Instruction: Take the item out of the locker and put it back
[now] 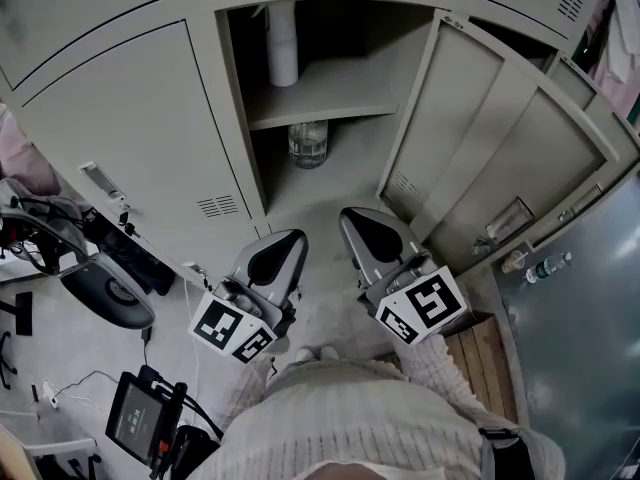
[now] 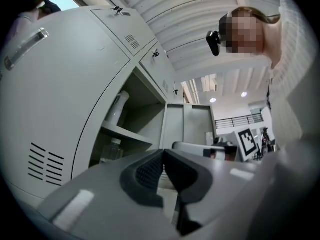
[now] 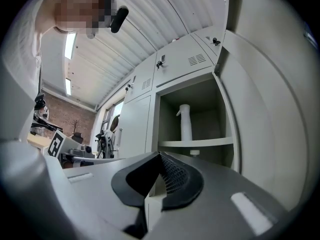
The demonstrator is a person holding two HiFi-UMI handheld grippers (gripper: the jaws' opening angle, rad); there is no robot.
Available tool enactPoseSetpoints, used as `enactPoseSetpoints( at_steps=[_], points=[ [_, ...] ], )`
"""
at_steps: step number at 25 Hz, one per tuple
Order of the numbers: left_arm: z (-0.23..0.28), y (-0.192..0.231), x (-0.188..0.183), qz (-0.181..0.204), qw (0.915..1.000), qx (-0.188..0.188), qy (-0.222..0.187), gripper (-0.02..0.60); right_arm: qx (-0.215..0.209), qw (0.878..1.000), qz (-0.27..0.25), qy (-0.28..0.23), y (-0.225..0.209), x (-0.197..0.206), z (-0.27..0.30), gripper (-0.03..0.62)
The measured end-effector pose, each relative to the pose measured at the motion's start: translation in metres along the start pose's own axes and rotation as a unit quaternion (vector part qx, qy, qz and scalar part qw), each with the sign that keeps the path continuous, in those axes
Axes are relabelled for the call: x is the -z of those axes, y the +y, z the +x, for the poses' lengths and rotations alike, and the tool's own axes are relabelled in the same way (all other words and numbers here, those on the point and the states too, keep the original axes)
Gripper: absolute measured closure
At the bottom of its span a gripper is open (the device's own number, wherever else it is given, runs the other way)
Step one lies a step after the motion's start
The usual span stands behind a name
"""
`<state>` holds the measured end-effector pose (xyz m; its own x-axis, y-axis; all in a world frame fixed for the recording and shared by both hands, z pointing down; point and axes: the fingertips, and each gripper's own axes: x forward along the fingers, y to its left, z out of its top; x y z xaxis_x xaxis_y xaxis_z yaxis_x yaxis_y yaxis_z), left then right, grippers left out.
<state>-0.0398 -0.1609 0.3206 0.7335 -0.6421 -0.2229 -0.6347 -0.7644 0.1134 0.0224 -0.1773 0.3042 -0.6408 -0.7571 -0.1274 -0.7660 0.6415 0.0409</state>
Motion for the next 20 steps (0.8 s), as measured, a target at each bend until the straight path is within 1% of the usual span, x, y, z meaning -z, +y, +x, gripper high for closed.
enactPoseSetpoints(
  at_steps=[3,8,15,20],
  points=[
    [0.004,-0.004,0.002,-0.002,1.0,0.007,0.0,0.574,0.001,1.0,-0.004,-0.008,-0.001,-0.003,-0.001,0.594],
    [0.009,-0.009,0.006,-0.009,0.9998,0.018,0.004,0.574,0.005,1.0,-0.002,0.006,-0.003,0.002,-0.002,0.594],
    [0.009,-0.003,0.012,-0.019,0.9996,0.011,0.015,0.572,0.014,1.0,0.006,0.021,-0.008,0.007,-0.003,0.595],
    [0.01,-0.002,0.01,-0.022,0.9996,0.009,0.013,0.574,0.013,0.999,0.007,0.032,-0.008,0.013,-0.003,0.594]
  ],
)
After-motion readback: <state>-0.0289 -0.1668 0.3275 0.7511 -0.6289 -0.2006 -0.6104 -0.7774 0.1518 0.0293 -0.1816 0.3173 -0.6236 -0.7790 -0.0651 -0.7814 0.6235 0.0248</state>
